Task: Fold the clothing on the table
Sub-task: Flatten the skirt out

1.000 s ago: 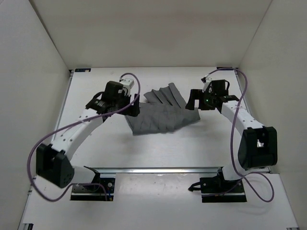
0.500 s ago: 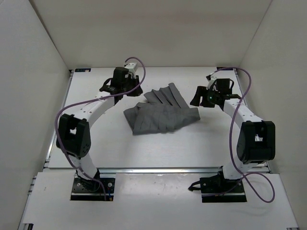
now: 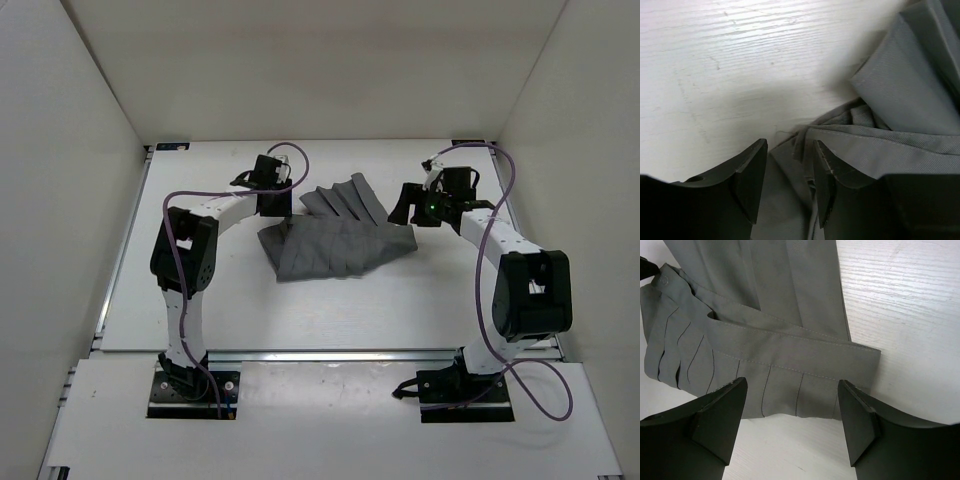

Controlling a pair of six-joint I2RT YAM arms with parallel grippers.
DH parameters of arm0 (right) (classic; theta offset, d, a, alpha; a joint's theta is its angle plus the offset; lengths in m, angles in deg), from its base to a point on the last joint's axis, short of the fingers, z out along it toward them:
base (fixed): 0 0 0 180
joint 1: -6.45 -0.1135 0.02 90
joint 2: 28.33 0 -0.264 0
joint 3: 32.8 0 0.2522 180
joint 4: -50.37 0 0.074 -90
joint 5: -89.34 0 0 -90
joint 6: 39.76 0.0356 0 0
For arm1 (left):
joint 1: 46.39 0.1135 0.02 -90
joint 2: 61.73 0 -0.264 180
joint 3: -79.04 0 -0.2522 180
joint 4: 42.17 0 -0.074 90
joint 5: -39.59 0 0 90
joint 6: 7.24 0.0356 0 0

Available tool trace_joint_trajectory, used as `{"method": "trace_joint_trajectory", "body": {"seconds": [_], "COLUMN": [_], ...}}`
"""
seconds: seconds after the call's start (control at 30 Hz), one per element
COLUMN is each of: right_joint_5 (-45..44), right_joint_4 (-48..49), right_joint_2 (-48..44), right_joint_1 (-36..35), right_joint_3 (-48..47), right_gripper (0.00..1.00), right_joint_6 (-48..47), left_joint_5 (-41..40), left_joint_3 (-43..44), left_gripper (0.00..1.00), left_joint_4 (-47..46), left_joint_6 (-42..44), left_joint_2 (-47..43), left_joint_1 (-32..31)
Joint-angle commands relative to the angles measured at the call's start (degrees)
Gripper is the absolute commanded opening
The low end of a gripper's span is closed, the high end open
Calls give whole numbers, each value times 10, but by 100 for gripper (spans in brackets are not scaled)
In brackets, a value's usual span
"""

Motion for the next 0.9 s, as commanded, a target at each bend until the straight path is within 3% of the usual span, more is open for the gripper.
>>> {"method": "trace_joint_trajectory", "body": {"seconds": [0.0,0.67,0.87], "right_joint_5": [-6,10,9], "right_joint_4": [21,18,15], "right_joint_2": [1,-5,-1], "right_joint_1": [-6,2,1], "right_joint_3": [-1,1,2], "right_gripper": [71,75,75], "right_joint_6": [-5,0,0], "left_joint_5": [-11,58,121], "left_joint_3": [22,17,1], "left_gripper": [53,55,47], "left_joint_4": [-7,-6,-34], "left_joint_6": [-8,-18,-27], "left_joint_2": [-19,8,-8], "left_joint_1": [3,1,8]}}
